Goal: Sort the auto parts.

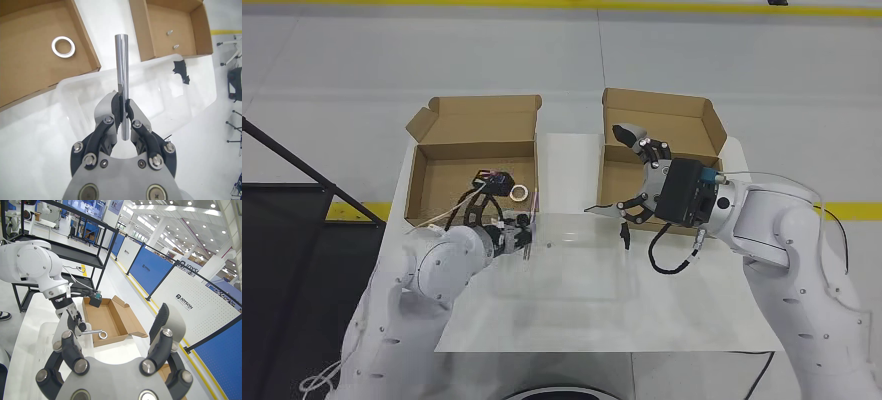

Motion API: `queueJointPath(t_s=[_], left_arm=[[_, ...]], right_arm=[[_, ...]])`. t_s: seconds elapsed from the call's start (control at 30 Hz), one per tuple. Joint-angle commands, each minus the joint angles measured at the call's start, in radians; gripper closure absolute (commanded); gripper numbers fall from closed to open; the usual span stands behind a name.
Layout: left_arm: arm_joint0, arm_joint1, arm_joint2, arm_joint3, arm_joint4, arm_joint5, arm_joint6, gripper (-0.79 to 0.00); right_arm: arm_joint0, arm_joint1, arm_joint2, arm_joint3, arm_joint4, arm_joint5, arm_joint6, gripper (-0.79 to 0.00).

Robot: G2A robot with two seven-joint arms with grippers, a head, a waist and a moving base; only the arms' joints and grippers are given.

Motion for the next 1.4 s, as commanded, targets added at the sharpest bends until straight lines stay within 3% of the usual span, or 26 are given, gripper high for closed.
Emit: queueJointPath(t_s=[0.0, 0.33, 0.57, 0.7, 0.8, 1.13, 1.37], left_arm=[[0.037, 0.003, -0.046, -0.033, -0.008, 0.018, 0.045, 0.000], [0.042, 0.003, -0.052, -0.029, -0.013, 0.016, 0.073, 0.000], [-0.011, 0.005, -0.169, 0.077, -0.105, 0.070, 0.185, 0.000], [-0.075, 0.006, -0.231, 0.220, -0.183, 0.073, 0.240, 0.000], [-0.131, 0.008, -0.231, 0.353, -0.190, 0.063, 0.271, 0.000], [-0.338, -0.007, -0.096, 0.829, -0.174, 0.008, 0.355, 0.000], [-0.418, -0.022, -0.034, 0.993, -0.198, -0.026, 0.404, 0.000]], right_arm=[[0.000, 0.000, 0.000, 0.000, 0.000, 0.000, 0.000, -0.785], [0.000, 0.000, 0.000, 0.000, 0.000, 0.000, 0.000, -0.785], [0.000, 0.000, 0.000, 0.000, 0.000, 0.000, 0.000, -0.785], [0.000, 0.000, 0.000, 0.000, 0.000, 0.000, 0.000, -0.785], [0.000, 0.000, 0.000, 0.000, 0.000, 0.000, 0.000, -0.785], [0.000, 0.000, 0.000, 0.000, 0.000, 0.000, 0.000, -0.785], [0.000, 0.000, 0.000, 0.000, 0.000, 0.000, 0.000, -0.785]])
